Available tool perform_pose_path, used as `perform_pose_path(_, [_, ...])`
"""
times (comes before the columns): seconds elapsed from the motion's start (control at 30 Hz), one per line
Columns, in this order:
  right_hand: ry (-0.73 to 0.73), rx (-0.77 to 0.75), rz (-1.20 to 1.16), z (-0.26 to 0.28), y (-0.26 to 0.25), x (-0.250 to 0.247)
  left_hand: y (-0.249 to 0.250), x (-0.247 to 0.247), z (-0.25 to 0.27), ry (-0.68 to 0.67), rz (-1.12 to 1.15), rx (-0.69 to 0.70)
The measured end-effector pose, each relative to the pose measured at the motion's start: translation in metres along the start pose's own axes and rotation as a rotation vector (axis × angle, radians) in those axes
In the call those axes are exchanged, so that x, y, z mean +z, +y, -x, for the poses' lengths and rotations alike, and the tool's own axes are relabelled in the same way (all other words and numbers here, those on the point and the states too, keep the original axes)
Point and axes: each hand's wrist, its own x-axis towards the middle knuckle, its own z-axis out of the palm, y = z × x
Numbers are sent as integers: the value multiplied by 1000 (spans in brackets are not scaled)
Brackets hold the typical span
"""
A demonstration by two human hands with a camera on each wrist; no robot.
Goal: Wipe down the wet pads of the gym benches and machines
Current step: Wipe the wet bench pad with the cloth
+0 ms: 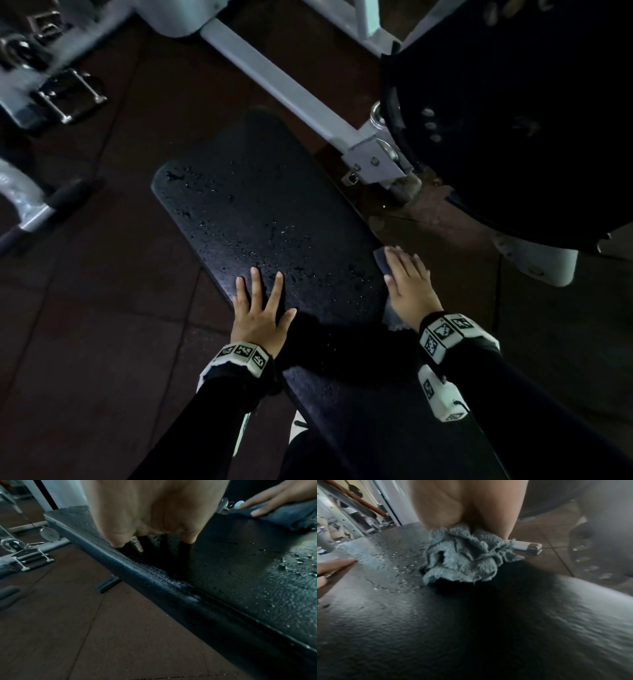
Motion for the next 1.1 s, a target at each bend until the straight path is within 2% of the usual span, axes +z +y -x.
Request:
perform_pose_path(0.07, [-9,-46,82,0,-16,6,-1,2,-1,3,-13,2])
perform_pose_path(0.17, [6,-221,232,18,-35,15,-5,9,-2,31,-18,17])
perform_pose_path(0.33, [-177,-514,462,67,1,51,-9,17,-5,79,11,26])
perform_pose_path(0.4, [-296,-433,501,90,24,45,-10,19,-6,94,17,36])
perform_pose_path(0.5, [-364,-311,498,99,57,29,-12,21,-6,118,29,43])
perform_pose_path(0.57, [-229,-264,420,91,68,25,-12,21,-6,121,24,46])
perform_pose_path(0.63, [-76,-137,270,75,67,19,-12,22,-6,113,8,49])
perform_pose_path(0.8, [28,-34,149,21,19,10,-11,17,-3,99,-1,46])
perform_pose_path(0.9, [61,-144,219,12,-23,18,-13,20,-5,100,18,48])
perform_pose_path(1.0, [71,-300,361,29,-42,45,-14,22,-5,133,35,62])
perform_pose_path(1.1, [-41,-410,417,68,-34,57,-12,20,-5,135,47,53])
